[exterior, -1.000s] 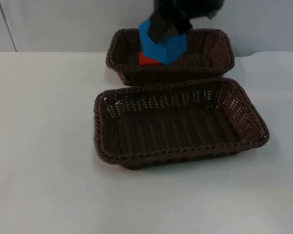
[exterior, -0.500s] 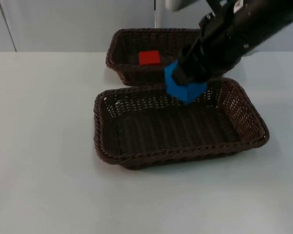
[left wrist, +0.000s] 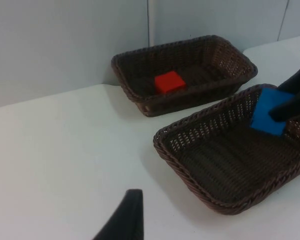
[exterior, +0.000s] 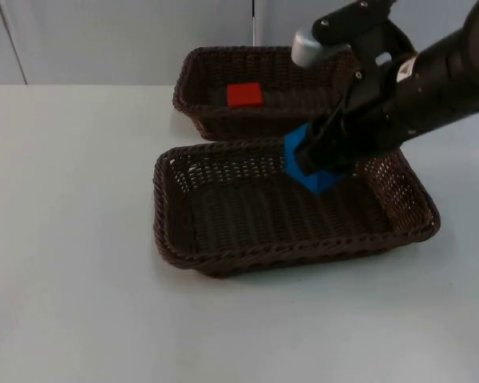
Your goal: Pick up one cube with the left hand and place it into the upper basket. Pick up one cube with the right hand and place it into the lower basket.
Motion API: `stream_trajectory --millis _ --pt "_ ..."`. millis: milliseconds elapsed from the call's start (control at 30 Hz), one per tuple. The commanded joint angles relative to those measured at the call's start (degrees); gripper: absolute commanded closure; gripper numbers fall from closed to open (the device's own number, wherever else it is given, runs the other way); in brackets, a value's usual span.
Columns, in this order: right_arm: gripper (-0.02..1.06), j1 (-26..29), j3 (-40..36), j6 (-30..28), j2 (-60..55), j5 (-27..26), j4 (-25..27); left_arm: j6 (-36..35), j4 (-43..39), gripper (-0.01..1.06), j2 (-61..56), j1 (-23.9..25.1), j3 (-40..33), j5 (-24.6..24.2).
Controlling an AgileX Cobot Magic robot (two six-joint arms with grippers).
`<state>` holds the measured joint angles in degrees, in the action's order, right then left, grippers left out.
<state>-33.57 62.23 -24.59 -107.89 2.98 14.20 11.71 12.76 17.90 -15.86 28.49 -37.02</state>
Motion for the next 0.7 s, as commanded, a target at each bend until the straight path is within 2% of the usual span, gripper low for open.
stream_trajectory --millis 0,233,333,567,667 --pt "1.05 0.2 -0.6 -0.3 -0.1 -3.0 1.0 -0.3 -0.2 0.00 -0.3 -0.1 -0.2 0.9" --pt "1.05 0.2 -0.6 -0.3 -4.2 -5.1 1.5 -0.3 -0.2 0.00 -0.3 -0.1 -0.2 0.9" --pt "1.05 0.2 -0.6 2.6 -6.9 -6.9 1.5 -0.3 -0.2 0.00 -0.3 -0.1 -0.2 0.9" --pt "1.05 0.2 -0.6 4.2 -10.1 -8.8 1.6 -0.3 -0.2 0.00 -0.3 -0.1 -0.2 0.9" --pt "0.97 0.2 -0.6 4.2 -10.2 -8.8 1.6 -0.3 -0.2 0.00 -0.3 -0.1 -0.2 0.9"
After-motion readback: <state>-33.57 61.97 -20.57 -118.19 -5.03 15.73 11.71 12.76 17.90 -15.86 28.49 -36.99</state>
